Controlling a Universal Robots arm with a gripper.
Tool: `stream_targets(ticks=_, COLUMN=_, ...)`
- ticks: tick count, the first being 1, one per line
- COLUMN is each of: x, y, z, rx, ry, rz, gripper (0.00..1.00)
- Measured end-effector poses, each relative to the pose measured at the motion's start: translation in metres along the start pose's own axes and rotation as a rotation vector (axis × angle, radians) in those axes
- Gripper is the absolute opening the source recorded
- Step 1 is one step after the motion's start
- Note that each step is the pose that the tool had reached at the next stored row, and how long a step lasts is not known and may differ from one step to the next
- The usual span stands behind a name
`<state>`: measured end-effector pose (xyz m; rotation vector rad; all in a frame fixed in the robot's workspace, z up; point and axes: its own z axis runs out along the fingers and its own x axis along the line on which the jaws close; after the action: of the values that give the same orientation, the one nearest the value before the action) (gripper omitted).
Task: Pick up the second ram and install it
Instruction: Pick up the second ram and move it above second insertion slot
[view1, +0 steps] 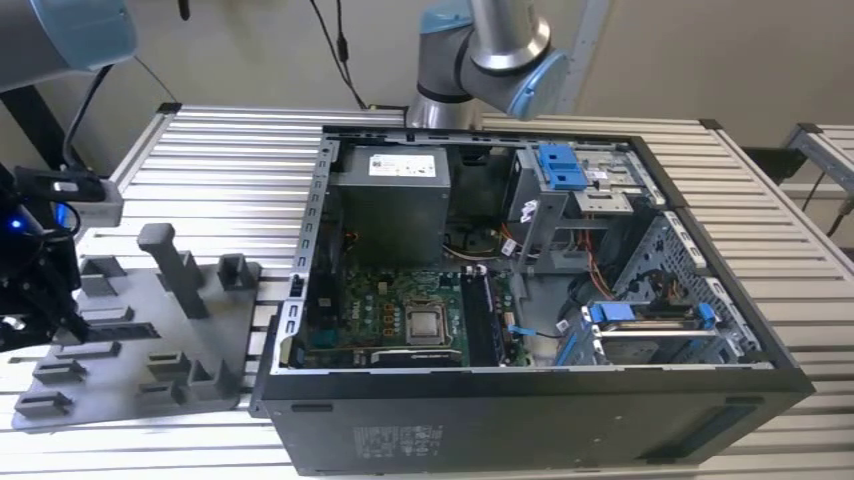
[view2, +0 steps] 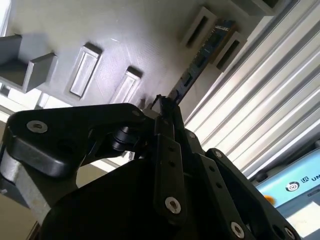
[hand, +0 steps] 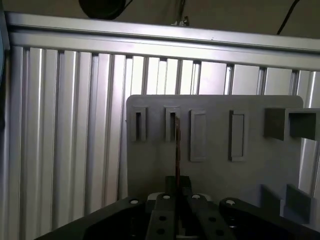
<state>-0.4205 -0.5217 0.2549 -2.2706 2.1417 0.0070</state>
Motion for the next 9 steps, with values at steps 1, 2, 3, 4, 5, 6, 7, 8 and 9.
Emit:
stream_targets(ticks=1, x=0.0, y=-0.0001, z=-0.0008, rx=0.0, ry=0.0, rz=0.001, gripper=0.14)
stream_targets(ticks=2, x=0.0, y=-0.0001, z=-0.0017, rx=0.0001, ry=0.0, rz=0.002, gripper=0.14)
stream_targets(ticks=3, x=0.0, y=-0.0002, z=-0.0029, rx=0.0003, ry=-0.0001, rz=0.002, gripper=0.14)
stream_targets(ticks=4, x=-0.0001, y=-0.0002, z=-0.0052, rx=0.0002, ry=-0.0001, rz=0.002, gripper=0.14)
stream_targets(ticks=5, x=-0.0001, y=-0.0002, z=-0.0083, rx=0.0001, ry=0.0, rz=0.002, gripper=0.14)
stream_targets(ticks=6, x=-0.0002, y=-0.0002, z=-0.0116, rx=0.0002, ry=0.0, rz=0.002, gripper=0.14)
stream_targets(ticks=7, x=-0.0002, y=-0.0003, z=-0.015, rx=0.0002, ry=-0.0001, rz=0.002, gripper=0.14)
stream_targets(ticks=8, x=-0.0003, y=-0.0003, z=-0.0182, rx=0.0003, ry=-0.0001, rz=0.002, gripper=0.14)
stream_targets(ticks=9, x=-0.0004, y=-0.0004, z=-0.0218, rx=0.0002, ry=-0.0001, rz=0.002, gripper=0.14)
